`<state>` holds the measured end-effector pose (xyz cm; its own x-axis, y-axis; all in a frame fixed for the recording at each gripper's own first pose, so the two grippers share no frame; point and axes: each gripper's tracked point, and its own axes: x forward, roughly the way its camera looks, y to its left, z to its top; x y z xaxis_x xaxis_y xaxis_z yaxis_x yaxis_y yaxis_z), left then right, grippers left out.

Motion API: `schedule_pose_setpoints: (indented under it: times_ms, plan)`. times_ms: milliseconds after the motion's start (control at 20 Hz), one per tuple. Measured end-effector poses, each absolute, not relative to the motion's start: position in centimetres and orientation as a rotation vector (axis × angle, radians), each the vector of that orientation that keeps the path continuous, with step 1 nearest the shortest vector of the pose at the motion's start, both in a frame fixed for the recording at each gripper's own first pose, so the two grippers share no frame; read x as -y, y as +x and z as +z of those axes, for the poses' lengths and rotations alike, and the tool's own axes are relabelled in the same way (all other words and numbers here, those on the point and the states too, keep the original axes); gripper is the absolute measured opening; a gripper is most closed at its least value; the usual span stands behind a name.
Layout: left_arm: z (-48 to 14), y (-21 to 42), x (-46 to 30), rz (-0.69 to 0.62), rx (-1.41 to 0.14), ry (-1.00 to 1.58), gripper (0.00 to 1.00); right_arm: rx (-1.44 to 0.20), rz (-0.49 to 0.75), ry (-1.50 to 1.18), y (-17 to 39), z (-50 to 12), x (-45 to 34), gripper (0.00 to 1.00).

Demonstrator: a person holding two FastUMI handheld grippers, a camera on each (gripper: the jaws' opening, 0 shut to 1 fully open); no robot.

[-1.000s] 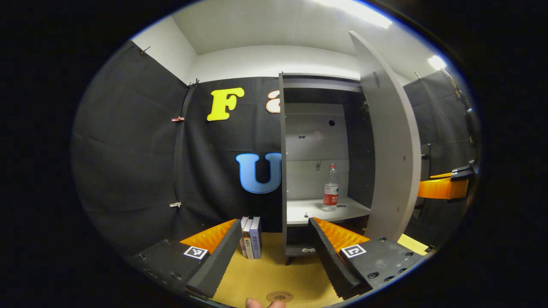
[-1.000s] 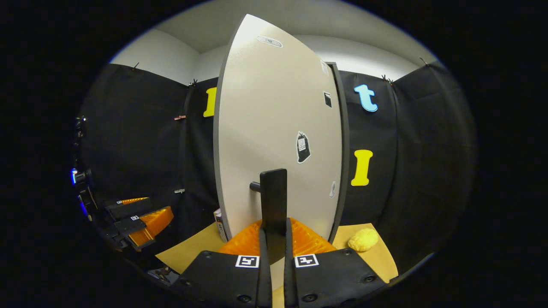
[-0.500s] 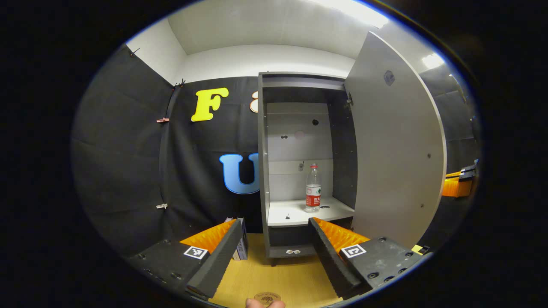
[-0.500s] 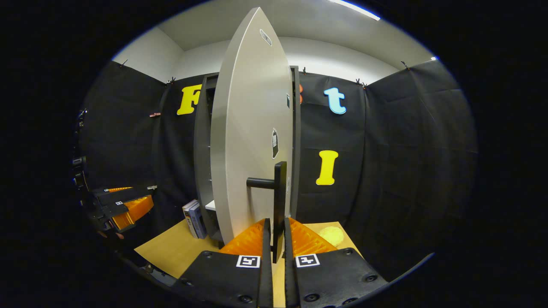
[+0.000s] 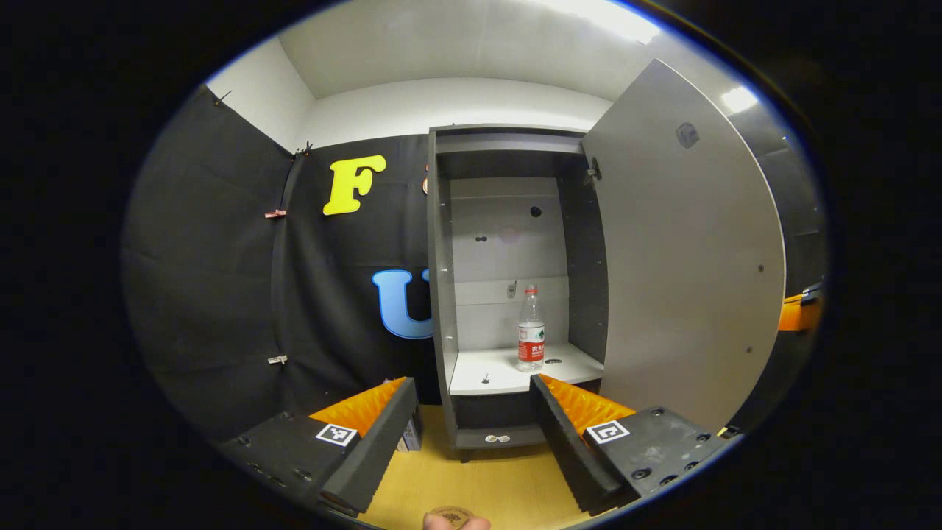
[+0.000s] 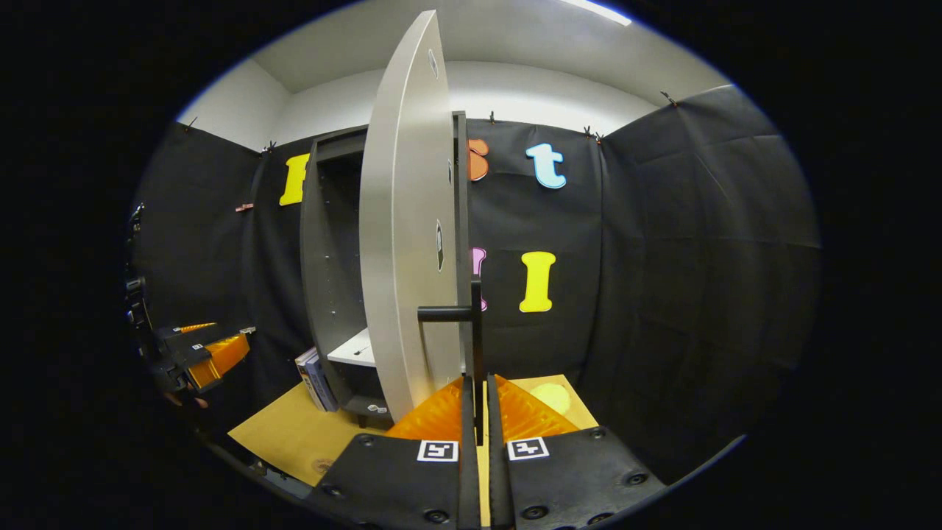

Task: Open the cabinet door with the right hand, grasp the bottle in the cabinet with the left hand and place it on the coaster, then close the cabinet door with the right hand.

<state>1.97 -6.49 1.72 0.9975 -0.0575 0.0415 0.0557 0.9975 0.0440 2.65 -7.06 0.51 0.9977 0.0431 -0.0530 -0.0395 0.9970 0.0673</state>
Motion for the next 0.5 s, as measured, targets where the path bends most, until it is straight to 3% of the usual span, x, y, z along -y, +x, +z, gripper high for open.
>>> schedule_pose_setpoints:
  times_ms: [300,450,500]
  plan:
    - [2.1,4.1,9.7,-0.093,0.049,0.045,0.97,-0.005,0.052,0.055,2.1,2.2,7.5,0.13]
    - [2.7,6.2,11.8,-0.121,0.058,0.045,0.97,0.023,0.045,0.081,0.5,3.0,8.6,0.33]
    - [3.0,7.1,12.6,-0.132,0.065,0.050,0.98,0.034,0.034,0.072,0.1,3.0,9.2,0.46]
